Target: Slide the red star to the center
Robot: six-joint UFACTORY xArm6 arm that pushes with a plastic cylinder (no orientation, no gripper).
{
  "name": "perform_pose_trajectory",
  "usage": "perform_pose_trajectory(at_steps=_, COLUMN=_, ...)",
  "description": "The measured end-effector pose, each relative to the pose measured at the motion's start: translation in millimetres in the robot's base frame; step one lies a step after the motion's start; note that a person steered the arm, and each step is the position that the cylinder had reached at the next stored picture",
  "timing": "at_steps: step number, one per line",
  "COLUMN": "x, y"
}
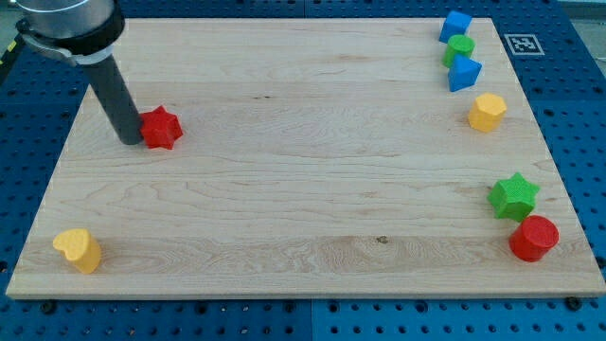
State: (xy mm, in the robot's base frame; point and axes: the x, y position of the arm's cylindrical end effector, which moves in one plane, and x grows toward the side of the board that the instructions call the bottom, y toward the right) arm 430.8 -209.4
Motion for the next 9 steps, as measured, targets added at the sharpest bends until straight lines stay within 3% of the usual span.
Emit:
perform_pose_trajectory(at_steps=2, x=-9, y=51)
perform_pose_trajectory(at_steps=5, x=-68, y=160)
perform_pose_trajectory(at_steps=6, x=-68, y=181)
perform_pose_trajectory(at_steps=9, x=-26, y=131)
